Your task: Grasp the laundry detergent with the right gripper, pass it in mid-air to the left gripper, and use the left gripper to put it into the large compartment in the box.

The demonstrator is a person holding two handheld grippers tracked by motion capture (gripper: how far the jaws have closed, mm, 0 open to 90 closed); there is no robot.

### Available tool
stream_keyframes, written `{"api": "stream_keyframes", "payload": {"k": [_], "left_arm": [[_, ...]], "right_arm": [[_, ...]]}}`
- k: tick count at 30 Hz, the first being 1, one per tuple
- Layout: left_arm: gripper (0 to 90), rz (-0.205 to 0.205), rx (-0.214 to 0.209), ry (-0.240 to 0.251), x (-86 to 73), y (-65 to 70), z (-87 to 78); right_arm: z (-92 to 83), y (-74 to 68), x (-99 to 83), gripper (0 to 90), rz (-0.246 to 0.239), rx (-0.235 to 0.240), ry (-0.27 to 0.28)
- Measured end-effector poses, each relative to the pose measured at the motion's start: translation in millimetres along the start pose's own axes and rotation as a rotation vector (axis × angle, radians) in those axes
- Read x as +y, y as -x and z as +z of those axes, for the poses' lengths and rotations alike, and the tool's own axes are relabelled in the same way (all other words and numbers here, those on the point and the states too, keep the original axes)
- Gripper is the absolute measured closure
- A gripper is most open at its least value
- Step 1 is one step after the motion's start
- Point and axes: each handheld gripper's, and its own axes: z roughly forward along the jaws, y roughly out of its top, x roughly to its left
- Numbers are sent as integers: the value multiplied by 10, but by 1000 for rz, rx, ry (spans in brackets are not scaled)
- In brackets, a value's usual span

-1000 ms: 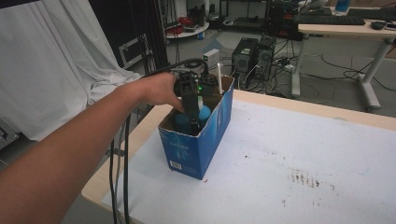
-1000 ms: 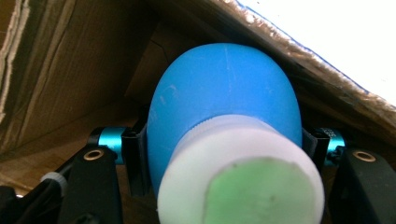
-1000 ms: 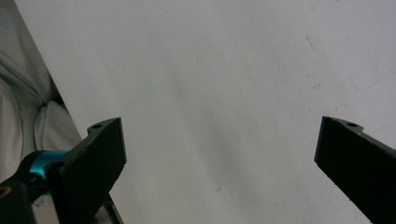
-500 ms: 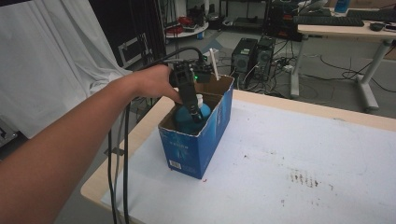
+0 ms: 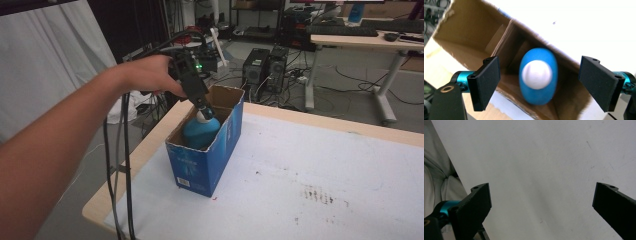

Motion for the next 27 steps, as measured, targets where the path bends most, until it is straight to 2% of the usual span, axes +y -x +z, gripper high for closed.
{"api": "stream_keyframes", "payload": {"k": [2,4,9,11,12,14,17,20,23,27], "left_arm": [[178,24,18,1,47,58,-83],[178,37,13,6,98,101,-164],[177,75,-38,78,236,235,-316],[178,101,-58,76,297,298,-320],[178,119,-62,72,328,324,-311],[172,114,-63,64,381,372,-276],[69,144,-71,33,472,457,-186],[15,172,-69,26,560,536,-106],[15,201,-78,21,653,612,-39],[16,268,-85,10,787,738,49]], "right_arm": [[-4,5,0,12,-2,-2,2],[-12,1,6,12,1,-3,7],[-41,-8,19,12,-2,-5,19],[-55,-13,24,12,4,-5,22],[-56,-16,26,12,4,-5,28],[-62,-26,33,12,2,-5,30],[-54,-42,40,12,-6,-3,28],[-41,-56,46,11,-6,0,26],[-38,-64,55,12,-10,-2,31],[-50,-71,76,12,-11,0,44]]}}
